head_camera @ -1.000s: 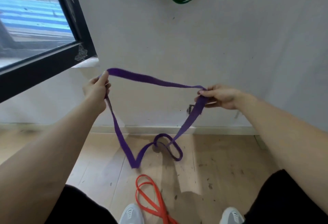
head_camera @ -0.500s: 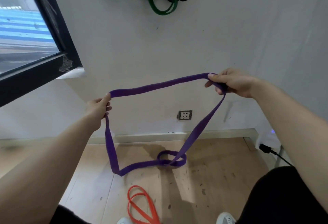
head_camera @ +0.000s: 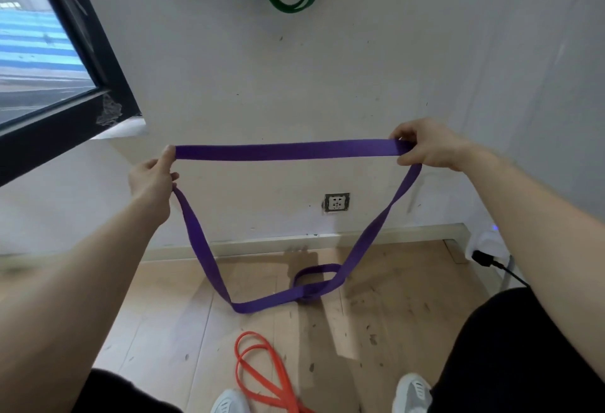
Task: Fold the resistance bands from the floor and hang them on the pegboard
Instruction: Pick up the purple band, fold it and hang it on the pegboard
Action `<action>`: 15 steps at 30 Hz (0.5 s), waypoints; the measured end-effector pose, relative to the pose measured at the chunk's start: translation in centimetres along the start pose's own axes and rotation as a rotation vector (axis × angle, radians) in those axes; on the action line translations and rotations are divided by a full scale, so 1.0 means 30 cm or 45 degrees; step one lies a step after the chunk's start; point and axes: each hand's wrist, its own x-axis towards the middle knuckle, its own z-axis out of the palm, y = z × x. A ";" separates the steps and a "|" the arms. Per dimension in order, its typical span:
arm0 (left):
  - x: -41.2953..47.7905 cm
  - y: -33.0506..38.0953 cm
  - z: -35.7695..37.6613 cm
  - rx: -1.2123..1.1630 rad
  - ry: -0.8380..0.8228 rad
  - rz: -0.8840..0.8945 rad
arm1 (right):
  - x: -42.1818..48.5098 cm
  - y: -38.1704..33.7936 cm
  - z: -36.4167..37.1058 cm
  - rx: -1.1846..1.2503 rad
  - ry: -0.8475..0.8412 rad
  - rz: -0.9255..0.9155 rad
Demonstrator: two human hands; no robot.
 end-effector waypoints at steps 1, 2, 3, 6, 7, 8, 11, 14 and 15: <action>-0.003 0.013 0.000 -0.023 0.025 0.010 | 0.005 0.004 0.010 -0.090 0.018 -0.015; -0.007 0.026 0.001 -0.053 0.044 0.015 | 0.011 0.013 0.022 -0.173 0.035 -0.019; -0.010 0.037 0.003 -0.079 0.059 0.023 | 0.017 0.024 0.036 -0.243 0.052 -0.013; -0.013 0.058 0.010 -0.120 0.098 0.041 | 0.040 0.065 0.079 -0.246 0.107 0.048; -0.002 0.052 0.011 -0.105 0.094 0.021 | 0.043 0.068 0.089 -0.153 0.103 0.093; 0.009 0.040 0.007 -0.058 0.075 -0.015 | 0.044 0.066 0.094 -0.042 0.071 0.137; 0.049 -0.036 -0.014 0.244 -0.114 -0.111 | 0.027 0.026 0.087 0.231 -0.095 0.145; 0.042 -0.110 -0.007 0.627 -0.314 -0.062 | 0.011 -0.070 0.080 0.452 -0.124 0.045; 0.024 -0.118 0.009 0.681 -0.379 -0.038 | 0.012 -0.106 0.085 0.530 -0.075 0.016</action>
